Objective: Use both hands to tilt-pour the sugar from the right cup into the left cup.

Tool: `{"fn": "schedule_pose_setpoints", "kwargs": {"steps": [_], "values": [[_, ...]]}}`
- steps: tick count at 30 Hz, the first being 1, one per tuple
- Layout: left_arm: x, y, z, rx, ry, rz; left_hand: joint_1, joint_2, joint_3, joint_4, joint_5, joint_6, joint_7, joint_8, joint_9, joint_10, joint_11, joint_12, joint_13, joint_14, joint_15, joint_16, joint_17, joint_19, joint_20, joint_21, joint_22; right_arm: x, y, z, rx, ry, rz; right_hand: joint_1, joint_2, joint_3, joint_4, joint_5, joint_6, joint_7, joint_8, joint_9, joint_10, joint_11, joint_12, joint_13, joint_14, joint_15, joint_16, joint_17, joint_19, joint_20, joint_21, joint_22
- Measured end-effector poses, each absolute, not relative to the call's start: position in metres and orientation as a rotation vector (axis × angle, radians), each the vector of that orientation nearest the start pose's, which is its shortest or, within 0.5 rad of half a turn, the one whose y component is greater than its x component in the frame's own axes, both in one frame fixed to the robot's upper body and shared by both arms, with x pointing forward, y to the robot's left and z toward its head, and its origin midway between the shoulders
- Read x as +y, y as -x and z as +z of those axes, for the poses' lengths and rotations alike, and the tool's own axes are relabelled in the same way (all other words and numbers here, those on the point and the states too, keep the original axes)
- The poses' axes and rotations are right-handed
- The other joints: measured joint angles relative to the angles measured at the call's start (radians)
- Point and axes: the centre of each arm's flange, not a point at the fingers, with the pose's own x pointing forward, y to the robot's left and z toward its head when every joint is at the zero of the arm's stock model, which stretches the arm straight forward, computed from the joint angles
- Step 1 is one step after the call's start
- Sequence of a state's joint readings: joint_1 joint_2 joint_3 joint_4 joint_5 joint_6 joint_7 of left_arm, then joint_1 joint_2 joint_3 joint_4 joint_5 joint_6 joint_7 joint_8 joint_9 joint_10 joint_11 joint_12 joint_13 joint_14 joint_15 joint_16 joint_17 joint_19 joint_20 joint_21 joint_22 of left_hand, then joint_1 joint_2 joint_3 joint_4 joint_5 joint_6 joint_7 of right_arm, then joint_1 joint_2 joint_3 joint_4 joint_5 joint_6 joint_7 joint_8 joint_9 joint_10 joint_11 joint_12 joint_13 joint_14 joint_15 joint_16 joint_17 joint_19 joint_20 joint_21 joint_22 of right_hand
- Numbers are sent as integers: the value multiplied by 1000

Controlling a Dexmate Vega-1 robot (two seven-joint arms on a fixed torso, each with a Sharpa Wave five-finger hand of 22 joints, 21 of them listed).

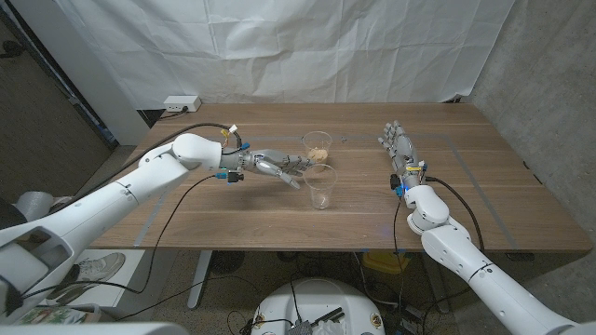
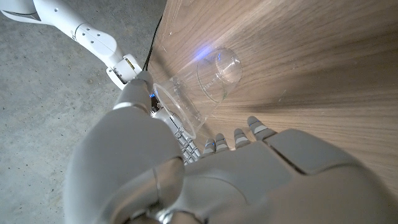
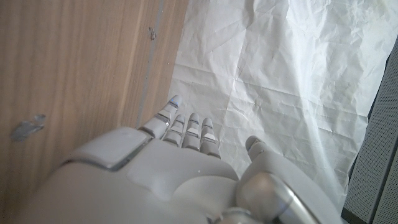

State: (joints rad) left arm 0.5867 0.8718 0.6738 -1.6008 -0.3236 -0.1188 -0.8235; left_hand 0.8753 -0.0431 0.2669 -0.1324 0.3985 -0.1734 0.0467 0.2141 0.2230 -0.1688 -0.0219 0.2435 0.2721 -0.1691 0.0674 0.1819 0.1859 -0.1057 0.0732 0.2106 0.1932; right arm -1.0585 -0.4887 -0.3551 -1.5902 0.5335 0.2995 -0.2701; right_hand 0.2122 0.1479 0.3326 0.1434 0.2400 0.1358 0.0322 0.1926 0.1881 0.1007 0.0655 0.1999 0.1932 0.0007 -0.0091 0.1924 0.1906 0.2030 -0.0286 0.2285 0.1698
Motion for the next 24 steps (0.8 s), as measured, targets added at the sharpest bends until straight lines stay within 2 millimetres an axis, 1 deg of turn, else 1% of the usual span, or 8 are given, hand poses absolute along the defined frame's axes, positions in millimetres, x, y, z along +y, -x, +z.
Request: {"fn": "schedule_pose_setpoints", "kwargs": {"steps": [4, 6, 10, 15, 18, 19, 21, 24], "values": [[196, -580, 3, -362, -1007, -1060, 8, -8, 0, 0, 0, 0, 0, 0, 0, 0, 0, 4, 0, -3, -3, 0, 0, 11, -11, 5, 0, -253, -595, -62, -638, -102, 65, -2, 2, 0, 0, 0, 0, 0, 0, 0, 0, 0, 0, 0, 0, 0, 0, 0, 5, -5, 0, 0], [194, -580, 3, -375, -1016, -1049, 8, -8, 0, 0, -7, 0, 0, 0, 0, 0, 0, 8, 0, -5, -12, 5, 0, 15, -14, 5, 0, -253, -595, -62, -639, -102, 64, -2, 3, 0, 0, 0, 0, 0, 0, 0, 0, 0, 0, 0, 4, 4, 0, 0, 5, -5, 0, 0], [190, -581, 0, -391, -1022, -1036, 15, -15, -6, -5, -15, -4, -4, 5, -5, 0, 0, 16, 0, 1, -18, 8, 0, 34, -16, 13, -2, -254, -595, -62, -639, -102, 64, -2, 3, 0, 0, 0, 4, 4, 0, 0, 0, 0, 0, 0, 5, 5, 0, 0, 5, -5, 0, 0], [188, -584, -7, -409, -1014, -1009, 26, -27, -21, -4, -15, -2, -6, 12, -5, -4, 4, 19, 5, 8, -25, 8, 0, 51, -14, 17, -3, -255, -596, -62, -639, -101, 65, -2, 3, 0, 0, 0, 4, 4, 0, 0, 0, 0, 0, 0, 5, 5, 0, 0, 5, -5, 0, 0], [188, -587, -12, -409, -1006, -999, 26, -27, -25, -5, -15, 2, -9, 14, -5, -4, 4, 20, 5, 14, -30, 14, -4, 54, -14, 20, -3, -255, -596, -60, -641, -100, 67, -2, 3, 0, 0, 0, 4, 4, 0, 0, 0, 0, 0, 0, 5, 5, 0, 0, 5, -5, 0, 0], [187, -587, -13, -407, -1004, -1000, 26, -27, -32, -5, -15, 2, -9, 16, -5, -4, 4, 23, 5, 18, -30, 14, -5, 57, -11, 20, -3, -255, -596, -60, -641, -100, 67, -2, 3, 0, 0, 0, 4, 4, 0, 0, 2, -2, 0, 0, 5, 5, 0, 0, 5, -5, 0, 0], [187, -589, -16, -415, -1001, -986, 22, -39, -32, -4, -16, 2, -9, 16, -5, -4, 4, 23, 5, 29, -34, 19, -5, 65, -11, 20, -3, -256, -598, -58, -643, -99, 67, -2, 3, 0, 0, 0, 4, 4, 0, 0, 3, -3, 0, 0, 5, 5, 0, 0, 5, -5, 0, 0], [185, -591, -22, -414, -993, -982, 22, -39, -41, -1, -23, 2, -20, 24, -5, -2, 1, 32, 5, 52, -43, 20, -5, 87, -7, 26, -3, -256, -599, -57, -644, -99, 69, -2, 3, 4, -4, 0, 4, 4, 0, 0, 3, -3, 0, 0, 5, 5, 0, 0, 5, -5, 0, 0]]}}
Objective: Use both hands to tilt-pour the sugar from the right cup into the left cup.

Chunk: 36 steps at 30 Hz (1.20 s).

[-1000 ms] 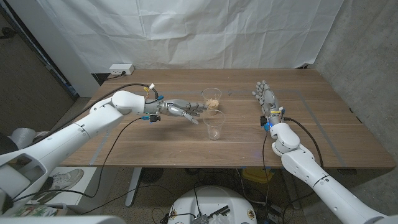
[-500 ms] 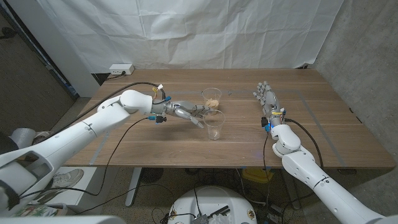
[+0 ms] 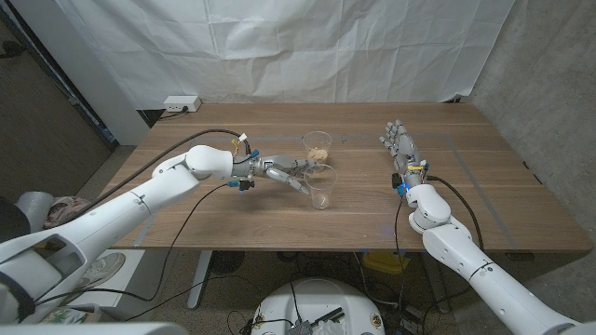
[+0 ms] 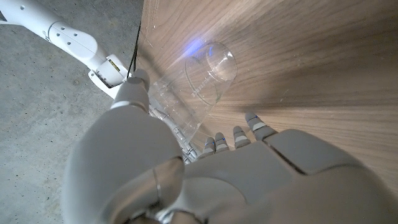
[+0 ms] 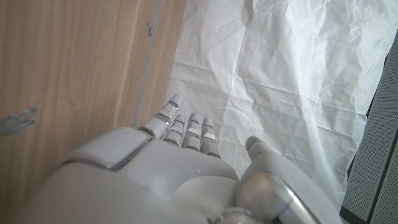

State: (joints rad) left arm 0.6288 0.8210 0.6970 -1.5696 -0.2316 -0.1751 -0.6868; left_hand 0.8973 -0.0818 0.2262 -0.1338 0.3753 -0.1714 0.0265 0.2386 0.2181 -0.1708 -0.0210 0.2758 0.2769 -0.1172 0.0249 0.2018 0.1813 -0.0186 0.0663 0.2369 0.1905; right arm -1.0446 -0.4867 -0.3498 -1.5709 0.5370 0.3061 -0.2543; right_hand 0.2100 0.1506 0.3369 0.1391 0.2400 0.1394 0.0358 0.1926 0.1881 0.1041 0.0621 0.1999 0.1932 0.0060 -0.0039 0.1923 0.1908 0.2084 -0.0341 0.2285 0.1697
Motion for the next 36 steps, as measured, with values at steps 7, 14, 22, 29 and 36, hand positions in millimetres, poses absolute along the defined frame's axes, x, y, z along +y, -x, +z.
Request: {"fn": "schedule_pose_setpoints", "kwargs": {"steps": [7, 14, 22, 29, 36], "values": [[179, -596, -33, -417, -968, -986, 23, -6, -15, 2, -7, 0, -29, 21, 0, 5, -39, 22, -3, 66, -38, 14, 0, 49, -14, 11, 0, -256, -600, -56, -646, -100, 69, 0, 0, 0, 0, 0, 0, 0, 0, 0, 0, 0, 0, 0, 0, 0, 0, 0, 0, 0, -7, 0], [171, -599, -38, -425, -950, -1004, 46, 18, -18, -2, -27, 0, -65, 55, -5, 73, -74, 44, -9, 105, -48, 15, -5, 68, -14, 11, 0, -257, -602, -56, -646, -103, 70, 0, 0, 0, 0, 0, 0, 0, 0, 0, 0, 0, 0, 0, 0, 0, 0, 0, 0, 0, -7, 0], [163, -598, -38, -462, -921, -1015, 83, 36, -28, -3, -60, 111, -129, 91, -9, 199, -102, 76, -22, 190, -61, 22, -3, 103, -4, 11, -2, -259, -602, -58, -648, -111, 69, 0, 0, 0, 0, 0, 0, 0, 0, 0, 4, 4, 0, 0, 3, -3, 0, 0, 0, 0, -7, 0], [159, -597, -40, -513, -872, -989, 139, 79, -28, -3, -124, 323, -150, 150, -13, 386, -117, 123, -31, 340, -63, 59, 4, 181, 3, 33, 2, -261, -601, -60, -648, -115, 66, 0, 0, 0, 0, 0, 0, 0, 0, 0, 4, 4, 0, 0, 3, -3, 0, 0, 0, 0, -11, 0], [158, -596, -43, -545, -839, -953, 177, 111, -22, -9, -160, 411, -134, 180, -6, 464, -112, 137, -25, 419, -66, 93, 25, 217, 4, 45, 12, -262, -600, -61, -650, -116, 64, -9, -1, 3, 3, 0, 0, 0, 0, 0, 4, 4, 0, 0, 3, -3, 0, 0, 0, 0, -11, 0]]}}
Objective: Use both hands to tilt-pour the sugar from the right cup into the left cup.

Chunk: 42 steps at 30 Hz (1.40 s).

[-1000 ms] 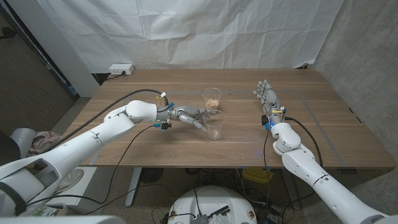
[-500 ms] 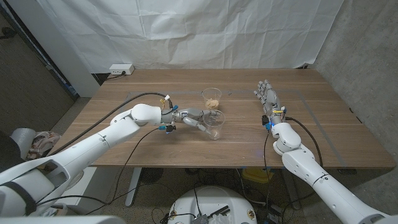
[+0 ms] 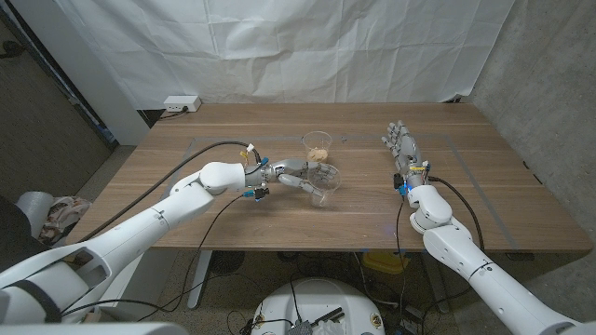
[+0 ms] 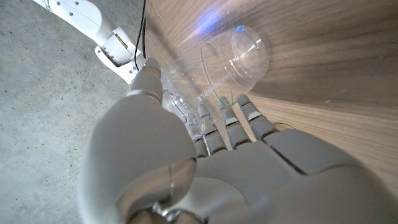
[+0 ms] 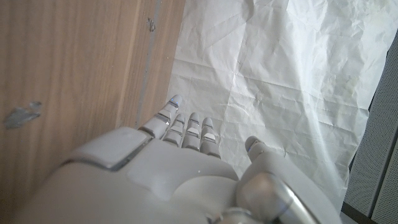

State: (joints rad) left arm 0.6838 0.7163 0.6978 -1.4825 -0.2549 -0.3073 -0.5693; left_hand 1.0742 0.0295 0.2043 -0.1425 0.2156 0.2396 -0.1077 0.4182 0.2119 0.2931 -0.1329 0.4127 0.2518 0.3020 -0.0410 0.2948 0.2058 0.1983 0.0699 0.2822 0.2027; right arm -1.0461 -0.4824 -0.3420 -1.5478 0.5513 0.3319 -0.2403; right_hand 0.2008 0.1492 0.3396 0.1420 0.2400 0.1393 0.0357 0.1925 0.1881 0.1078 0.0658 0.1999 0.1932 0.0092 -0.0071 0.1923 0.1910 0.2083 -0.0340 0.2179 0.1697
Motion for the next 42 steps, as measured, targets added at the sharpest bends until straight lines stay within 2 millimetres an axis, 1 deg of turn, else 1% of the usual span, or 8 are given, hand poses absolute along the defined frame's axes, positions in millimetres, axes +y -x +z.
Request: {"fn": "schedule_pose_setpoints", "kwargs": {"steps": [2, 9, 13, 16, 23, 30, 34, 42], "values": [[157, -595, -44, -549, -832, -947, 2, 3, 0, 0, -3, 1, 12, 0, 0, -5, 5, -3, 2, 0, 0, 6, 2, 0, 0, 0, 0, -262, -600, -61, -650, -115, 65, 0, 0, 3, -3, 0, 5, -5, 0, 0, 2, 2, 0, 0, 0, 0, 0, 0, 0, 0, 0, 0], [160, -590, -47, -563, -806, -920, 2, 11, 0, 0, -10, 1, 12, 0, 0, -6, 6, -3, 5, 0, 0, 6, 6, 0, 0, 0, 0, -261, -600, -60, -654, -100, 70, 0, 0, 4, -4, 0, 5, -5, 0, 0, 2, 2, 0, 0, 5, 5, 0, -3, 6, 6, 0, 0], [166, -584, -48, -575, -787, -893, 2, 19, 0, 0, -10, 1, 12, 0, 0, -6, 6, -3, 7, 0, 0, 6, 11, 0, 0, 0, 0, -255, -599, -58, -660, -75, 81, 5, -5, 13, -15, 0, 8, -3, 0, -2, 3, 3, 0, 0, 9, 9, 0, -5, 13, 13, 0, 0], [171, -578, -50, -576, -779, -877, -5, 25, 0, 0, -10, 1, 12, 0, 0, -6, 6, -9, 7, 0, 0, 6, 11, 0, 0, 0, 5, -250, -599, -58, -665, -52, 87, 21, -21, 13, -37, 0, 11, 0, 0, -2, 5, 5, 0, 0, 13, 13, 0, -10, 18, 18, 0, 0], [186, -568, -53, -572, -751, -811, -5, 25, -3, 3, -18, 5, 19, -1, 4, -6, 6, -11, 11, 0, 0, 14, 15, 0, 0, 8, 5, -238, -601, -62, -655, -10, 105, 81, -81, 11, -114, -1, 13, 9, 4, -2, 14, 14, 0, 0, 25, 25, 0, -14, 33, 33, -4, 0], [200, -553, -57, -570, -741, -759, -5, 25, -3, 3, -18, 5, 19, -1, 5, -3, 3, -11, 11, 0, 0, 14, 15, -1, 0, 8, 5, -227, -602, -66, -639, 62, 118, 122, -200, -31, -188, -4, -29, 42, -1, 0, -1, 29, -3, 0, 19, 52, 0, -12, 28, 61, -12, 0], [207, -545, -60, -568, -741, -739, -5, 25, -3, 3, -18, 5, 19, -1, 5, 3, 8, -11, 16, 0, 0, 15, 15, 0, 0, 8, 5, -222, -603, -67, -626, 121, 111, 141, -244, -48, -213, -4, -64, 53, -8, 1, -17, 38, -8, 5, 12, 67, -4, -7, 26, 78, -18, 0], [218, -535, -59, -577, -729, -687, -3, 27, -6, 6, -23, 18, 17, 4, 7, 3, 8, -11, 16, 0, 0, 15, 19, 0, 0, 8, 5, -209, -600, -65, -603, 232, 102, 186, -305, -82, -256, 12, -144, 67, -12, 5, -78, 34, -16, 10, -9, 74, -4, -7, 15, 80, -23, 5]]}}
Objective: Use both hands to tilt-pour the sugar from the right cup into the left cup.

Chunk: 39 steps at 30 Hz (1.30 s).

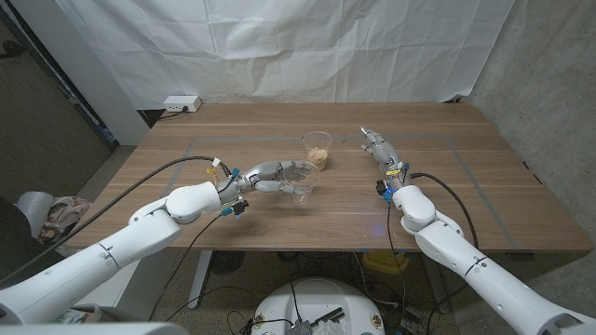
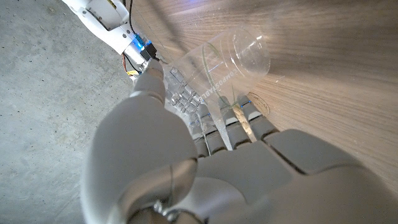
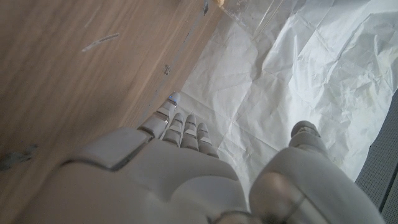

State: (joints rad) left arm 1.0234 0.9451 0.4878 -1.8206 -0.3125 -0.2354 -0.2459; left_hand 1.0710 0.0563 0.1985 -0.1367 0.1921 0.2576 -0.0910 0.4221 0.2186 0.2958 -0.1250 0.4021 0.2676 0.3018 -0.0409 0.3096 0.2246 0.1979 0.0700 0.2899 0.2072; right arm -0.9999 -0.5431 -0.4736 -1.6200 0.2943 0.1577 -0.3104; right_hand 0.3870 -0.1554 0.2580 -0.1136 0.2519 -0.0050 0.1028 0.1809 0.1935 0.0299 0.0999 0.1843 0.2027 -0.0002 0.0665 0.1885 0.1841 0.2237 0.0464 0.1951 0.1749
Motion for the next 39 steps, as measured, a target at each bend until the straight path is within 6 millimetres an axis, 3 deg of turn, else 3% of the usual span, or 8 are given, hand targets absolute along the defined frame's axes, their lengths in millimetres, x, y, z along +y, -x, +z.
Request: {"fn": "schedule_pose_setpoints", "kwargs": {"steps": [15, 26, 39], "values": [[242, -519, -65, -587, -686, -570, 1, 7, -4, -4, -3, 11, 0, 4, 3, 5, -6, -7, 5, 0, 0, 7, 1, 0, 0, 0, 4, -195, -602, -69, -570, 386, 59, 36, -26, -25, -33, 23, -32, -6, 0, 5, -32, -18, 0, 5, -28, -18, -4, 3, -27, -35, -3, -3], [259, -515, -68, -596, -647, -466, 5, 11, -4, -4, -4, 11, 1, 4, 2, 5, -5, -7, 9, 0, 0, 8, 1, 0, 0, 8, 5, -181, -606, -71, -574, 456, 55, 54, -33, -34, -43, 31, -54, -12, 0, 4, -53, -15, 0, 5, -43, -23, -4, 5, -37, -45, -3, -3], [272, -523, -66, -603, -612, -388, 2, 13, -4, -4, -4, 14, 3, 3, 7, 5, -5, -15, 9, 0, 0, 8, -1, 0, 0, 8, 5, -160, -613, -71, -600, 542, 47, 72, -35, -58, -49, 40, -72, -15, 0, 4, -71, -33, 0, 9, -54, -33, -4, 5, -40, -63, -3, -3]]}}
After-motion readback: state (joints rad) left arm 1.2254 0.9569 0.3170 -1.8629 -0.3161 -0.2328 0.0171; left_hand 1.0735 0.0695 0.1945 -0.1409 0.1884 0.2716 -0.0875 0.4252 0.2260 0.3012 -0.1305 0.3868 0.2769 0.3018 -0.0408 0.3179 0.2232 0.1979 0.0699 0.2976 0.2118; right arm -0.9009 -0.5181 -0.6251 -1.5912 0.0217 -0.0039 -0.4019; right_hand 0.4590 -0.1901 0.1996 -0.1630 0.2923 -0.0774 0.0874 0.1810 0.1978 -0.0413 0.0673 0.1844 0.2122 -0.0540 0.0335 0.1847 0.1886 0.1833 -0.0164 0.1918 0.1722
